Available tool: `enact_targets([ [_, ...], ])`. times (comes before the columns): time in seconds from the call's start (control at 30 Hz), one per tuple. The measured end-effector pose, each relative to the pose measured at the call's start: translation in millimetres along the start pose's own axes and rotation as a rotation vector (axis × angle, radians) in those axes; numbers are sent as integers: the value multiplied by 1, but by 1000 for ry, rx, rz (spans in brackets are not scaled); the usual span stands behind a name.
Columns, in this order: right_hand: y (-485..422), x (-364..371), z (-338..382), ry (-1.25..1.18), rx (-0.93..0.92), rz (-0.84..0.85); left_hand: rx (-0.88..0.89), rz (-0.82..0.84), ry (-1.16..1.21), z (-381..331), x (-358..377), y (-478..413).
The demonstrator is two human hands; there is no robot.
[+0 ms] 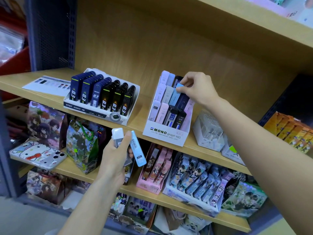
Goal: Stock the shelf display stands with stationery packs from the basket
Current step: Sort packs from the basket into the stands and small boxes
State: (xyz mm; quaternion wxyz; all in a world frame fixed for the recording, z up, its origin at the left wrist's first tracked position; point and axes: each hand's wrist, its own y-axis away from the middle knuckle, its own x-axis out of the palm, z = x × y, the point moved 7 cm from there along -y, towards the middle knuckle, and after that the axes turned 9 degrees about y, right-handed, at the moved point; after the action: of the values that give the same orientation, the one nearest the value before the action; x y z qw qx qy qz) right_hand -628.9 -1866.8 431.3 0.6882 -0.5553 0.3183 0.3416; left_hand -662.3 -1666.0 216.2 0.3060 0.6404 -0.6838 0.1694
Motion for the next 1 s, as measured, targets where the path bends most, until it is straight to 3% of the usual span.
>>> enact_targets([
  [0.17, 5, 3, 15, 260, -75, 75, 47, 6, 123, -6, 1, -1],
  [0.3, 16, 3, 29, 558, -211, -31, 78, 8, 244, -12, 3, 2],
  [0.37, 33, -4, 41, 412, -219, -128, 94, 17, 280, -15, 4, 3],
  [0.43, 61, -5, 56, 135, -212, -112, 110, 39, 299, -19, 6, 4],
  [0.57, 116, 32, 81, -57, -191, 320, 162, 91, 303, -24, 15, 10],
  [0.67, 132, 47, 73, -322, -23, 484, 181, 90, 279, -26, 16, 13],
  [0.73, 126, 37, 66, -423, 44, 418, 174, 108, 175, -26, 15, 14],
  [0.87, 92, -16, 39, -383, 33, 17, 130, 151, -23, -21, 14, 14],
  [0.93, 74, -37, 26, -265, 14, -125, 85, 175, -66, -19, 16, 14],
  [1.0, 58, -41, 16, -78, -16, -134, -9, 196, -71, -14, 18, 14],
])
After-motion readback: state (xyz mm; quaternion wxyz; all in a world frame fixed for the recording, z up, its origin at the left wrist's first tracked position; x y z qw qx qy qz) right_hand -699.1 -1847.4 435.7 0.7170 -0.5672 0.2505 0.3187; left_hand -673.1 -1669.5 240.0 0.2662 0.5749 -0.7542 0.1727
